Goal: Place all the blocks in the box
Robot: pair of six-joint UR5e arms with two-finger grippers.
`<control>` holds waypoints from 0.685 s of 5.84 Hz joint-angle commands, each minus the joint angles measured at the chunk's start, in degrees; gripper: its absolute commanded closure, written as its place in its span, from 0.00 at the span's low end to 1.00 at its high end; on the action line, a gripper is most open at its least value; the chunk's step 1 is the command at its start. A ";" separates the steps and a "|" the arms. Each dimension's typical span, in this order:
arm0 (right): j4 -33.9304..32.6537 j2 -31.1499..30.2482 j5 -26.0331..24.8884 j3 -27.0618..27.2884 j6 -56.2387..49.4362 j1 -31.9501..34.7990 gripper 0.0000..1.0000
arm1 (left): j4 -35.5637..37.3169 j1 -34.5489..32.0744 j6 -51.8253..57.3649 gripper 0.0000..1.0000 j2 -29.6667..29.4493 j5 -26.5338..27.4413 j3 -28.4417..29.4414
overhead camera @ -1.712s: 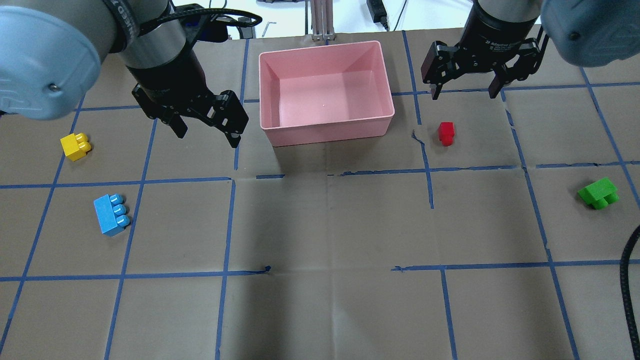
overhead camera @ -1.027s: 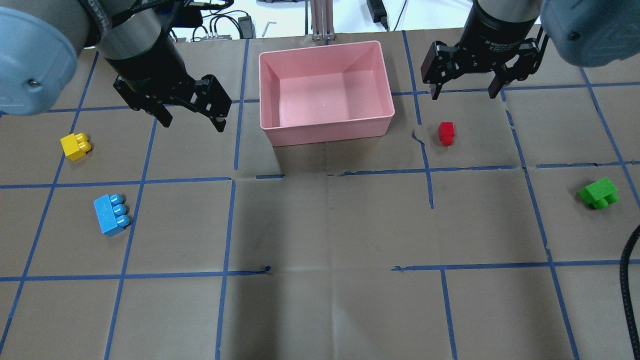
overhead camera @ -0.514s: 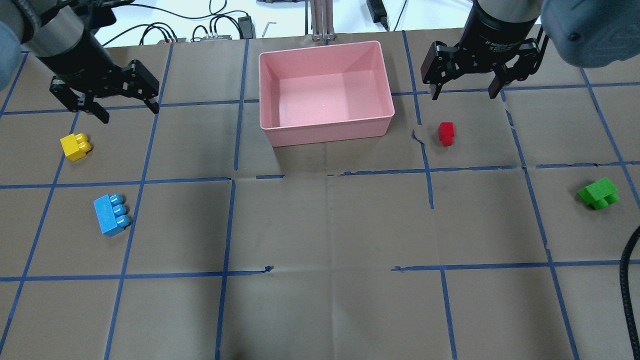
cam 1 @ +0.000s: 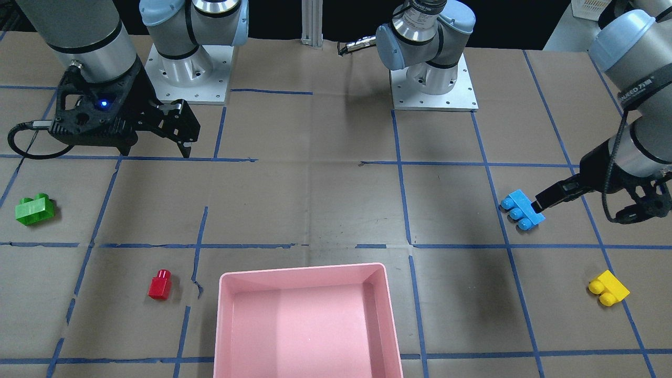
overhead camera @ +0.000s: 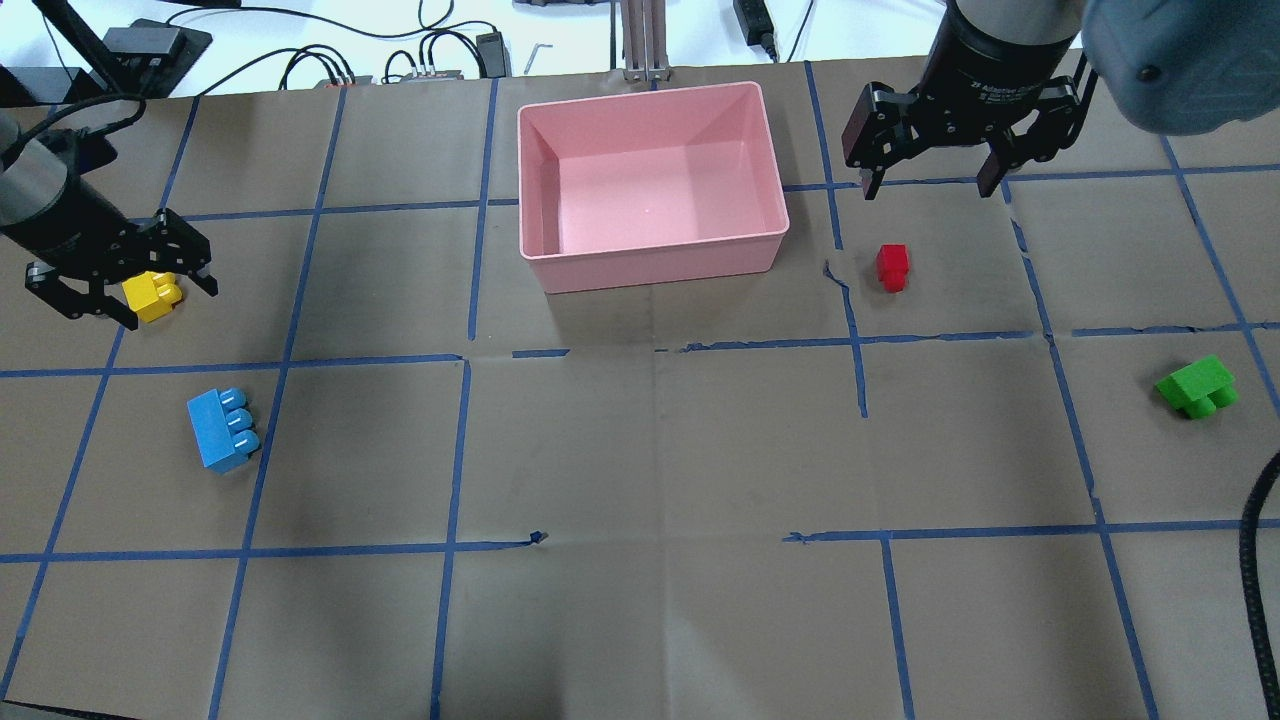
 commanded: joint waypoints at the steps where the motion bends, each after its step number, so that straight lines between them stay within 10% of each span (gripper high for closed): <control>1: 0.00 0.09 -0.12 -0.17 -0.09 -0.12 0.00 | 17.95 1.47 2.46 0.05 -1.38 0.05 -12.92; 4: -0.35 0.18 -0.12 -0.35 -3.06 -1.09 0.00 | 19.98 1.38 2.29 0.03 -5.60 8.49 -16.06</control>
